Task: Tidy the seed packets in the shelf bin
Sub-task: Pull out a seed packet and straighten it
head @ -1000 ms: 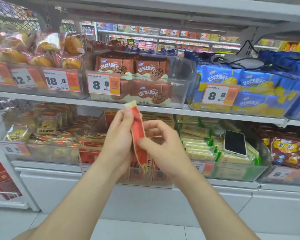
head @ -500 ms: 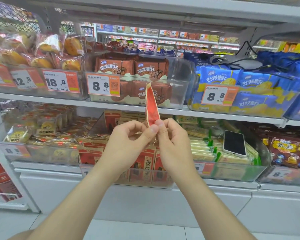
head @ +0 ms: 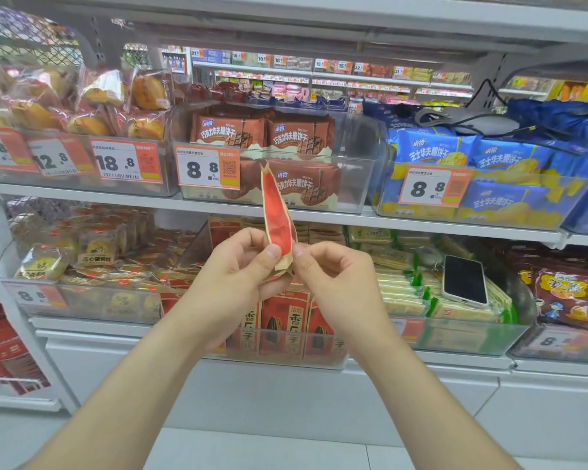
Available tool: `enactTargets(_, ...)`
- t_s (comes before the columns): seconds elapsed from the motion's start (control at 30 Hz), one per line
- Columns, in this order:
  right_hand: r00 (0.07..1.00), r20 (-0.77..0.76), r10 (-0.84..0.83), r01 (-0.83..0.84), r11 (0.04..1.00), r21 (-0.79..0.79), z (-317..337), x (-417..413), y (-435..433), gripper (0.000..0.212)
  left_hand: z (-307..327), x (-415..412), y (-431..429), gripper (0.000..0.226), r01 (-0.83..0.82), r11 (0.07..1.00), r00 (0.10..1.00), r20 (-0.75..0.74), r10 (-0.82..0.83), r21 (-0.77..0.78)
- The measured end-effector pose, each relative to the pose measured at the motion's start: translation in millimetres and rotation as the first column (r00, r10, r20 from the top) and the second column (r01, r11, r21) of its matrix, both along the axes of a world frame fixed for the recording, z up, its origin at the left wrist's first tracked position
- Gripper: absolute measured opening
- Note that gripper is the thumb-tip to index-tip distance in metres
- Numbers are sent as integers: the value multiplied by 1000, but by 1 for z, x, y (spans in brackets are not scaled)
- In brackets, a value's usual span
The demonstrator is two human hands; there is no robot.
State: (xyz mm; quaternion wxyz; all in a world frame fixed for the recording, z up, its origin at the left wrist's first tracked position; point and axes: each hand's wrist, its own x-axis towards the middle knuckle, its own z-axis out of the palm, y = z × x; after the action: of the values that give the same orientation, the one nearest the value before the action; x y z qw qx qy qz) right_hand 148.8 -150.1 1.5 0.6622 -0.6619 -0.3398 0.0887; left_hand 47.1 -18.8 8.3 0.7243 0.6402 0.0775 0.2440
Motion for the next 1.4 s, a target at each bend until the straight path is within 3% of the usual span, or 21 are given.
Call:
enactTargets(0.1,998,9,-70,70,998,-5,0,-2,-2,18,3,-2,-4,25,55,992,998,27,-52,-115)
enactTargets(0.23,994,-8,-108,108,994,22,3,-6,-1,66,7,-4,-10,43,132,975,991,11,-132,-179)
enactTargets(0.33,997,-43,-63,65,996,65,5,-6,-2,82,5,-3,-13,48,47,987,999,-1,-48,-153)
enactTargets(0.53,938,-317,138,-88,982,168,7,1,-3,71,8,-4,-5,48,-77,962,997,-40,69,-263)
enactTargets(0.8,881,-402,248,-143,952,272,9,4,-6,54,10,-5,-3,38,-91,950,995,-72,73,-298)
enactTargets(0.93,946,-286,152,-148,988,34,8,11,-10,68,10,-5,-2,32,-234,961,967,-140,214,-146)
enactTargets(1.03,928,-250,278,-338,909,-244,4,16,-16,76,7,-6,-3,24,-297,953,947,-147,286,-59)
enactTargets(1.1,915,-249,316,-388,858,-337,1,15,-17,71,6,-7,-6,28,-293,954,946,-158,282,-54)
enactTargets(1.23,974,-200,104,-149,962,-228,2,14,-14,21,3,-6,-13,31,-183,983,964,-194,180,3)
enactTargets(1.3,971,-240,13,-47,989,-139,1,16,-13,23,1,-3,-19,37,-118,993,970,-213,117,7)
enactTargets(1.4,931,-365,1,-2,1000,-4,2,12,-12,22,-3,4,-26,48,-76,988,983,-176,52,-136)
